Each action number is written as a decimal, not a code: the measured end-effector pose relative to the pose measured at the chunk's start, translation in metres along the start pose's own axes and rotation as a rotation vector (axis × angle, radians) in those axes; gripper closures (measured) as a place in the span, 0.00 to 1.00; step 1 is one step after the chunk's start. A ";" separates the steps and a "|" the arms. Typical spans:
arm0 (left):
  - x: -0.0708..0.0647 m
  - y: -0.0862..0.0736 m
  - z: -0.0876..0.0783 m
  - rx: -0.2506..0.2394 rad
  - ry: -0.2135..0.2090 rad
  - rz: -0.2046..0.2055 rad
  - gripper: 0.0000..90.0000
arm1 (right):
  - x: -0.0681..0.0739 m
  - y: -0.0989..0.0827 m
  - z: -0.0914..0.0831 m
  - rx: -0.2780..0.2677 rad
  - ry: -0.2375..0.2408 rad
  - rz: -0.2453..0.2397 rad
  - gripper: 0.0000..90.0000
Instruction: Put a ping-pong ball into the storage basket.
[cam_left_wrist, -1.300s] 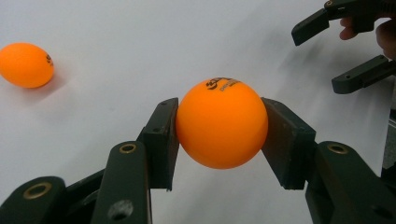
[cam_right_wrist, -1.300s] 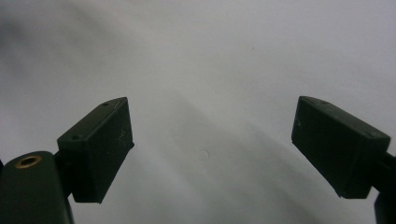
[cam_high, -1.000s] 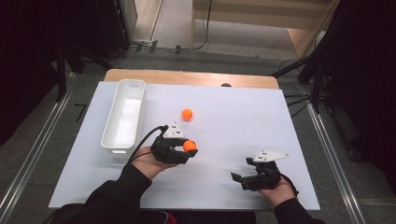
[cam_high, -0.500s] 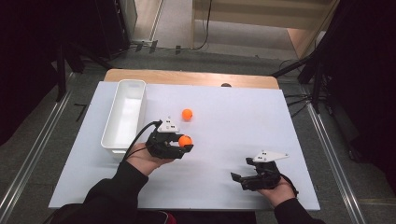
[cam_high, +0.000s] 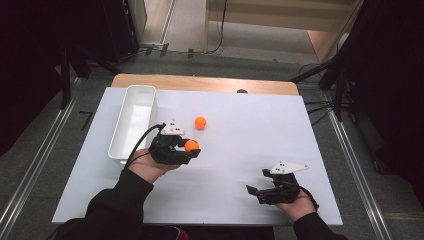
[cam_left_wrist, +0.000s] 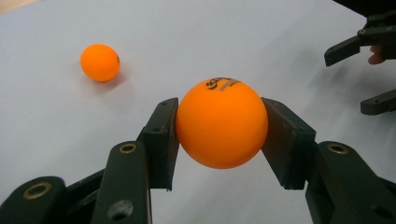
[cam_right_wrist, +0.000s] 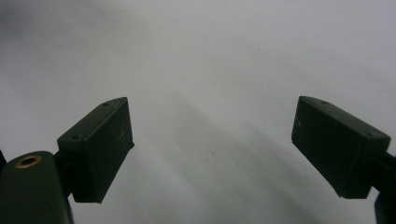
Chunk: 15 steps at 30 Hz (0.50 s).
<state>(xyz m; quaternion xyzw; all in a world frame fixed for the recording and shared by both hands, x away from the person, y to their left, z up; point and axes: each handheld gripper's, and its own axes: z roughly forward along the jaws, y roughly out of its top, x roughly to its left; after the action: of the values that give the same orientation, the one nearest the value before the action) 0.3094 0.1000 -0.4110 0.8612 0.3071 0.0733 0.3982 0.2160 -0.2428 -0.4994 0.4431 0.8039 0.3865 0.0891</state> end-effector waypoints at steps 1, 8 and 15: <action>0.001 0.000 -0.001 0.000 0.001 -0.001 0.56 | 0.000 0.000 0.000 -0.002 -0.002 0.000 0.12; 0.007 0.002 -0.009 -0.004 0.026 -0.013 0.56 | 0.000 0.000 0.000 0.000 0.000 0.001 0.12; 0.012 0.004 -0.015 -0.006 0.034 -0.022 0.56 | 0.000 0.000 0.000 -0.004 0.003 0.000 0.12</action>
<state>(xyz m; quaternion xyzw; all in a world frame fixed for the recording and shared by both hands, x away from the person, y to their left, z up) 0.3154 0.1145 -0.3996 0.8551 0.3232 0.0843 0.3965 0.2159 -0.2424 -0.4989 0.4422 0.8033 0.3889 0.0888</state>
